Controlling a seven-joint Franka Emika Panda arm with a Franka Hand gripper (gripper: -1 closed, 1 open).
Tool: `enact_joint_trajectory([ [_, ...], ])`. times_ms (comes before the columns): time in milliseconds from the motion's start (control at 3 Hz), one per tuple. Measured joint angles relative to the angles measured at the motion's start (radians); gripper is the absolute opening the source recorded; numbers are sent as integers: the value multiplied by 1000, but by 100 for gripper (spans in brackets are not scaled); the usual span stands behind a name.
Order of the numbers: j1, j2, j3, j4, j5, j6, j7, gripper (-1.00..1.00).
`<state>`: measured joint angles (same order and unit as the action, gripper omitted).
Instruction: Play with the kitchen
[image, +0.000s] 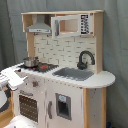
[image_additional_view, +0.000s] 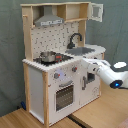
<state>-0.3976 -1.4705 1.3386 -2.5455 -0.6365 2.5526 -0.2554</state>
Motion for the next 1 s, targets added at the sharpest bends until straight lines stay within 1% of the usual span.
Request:
enact_joint_trajectory([
  [667,79,-13,-52,13,-12,-185,-15,100],
  [1000,109,-22,-83,31,-21,-279,-12,100],
])
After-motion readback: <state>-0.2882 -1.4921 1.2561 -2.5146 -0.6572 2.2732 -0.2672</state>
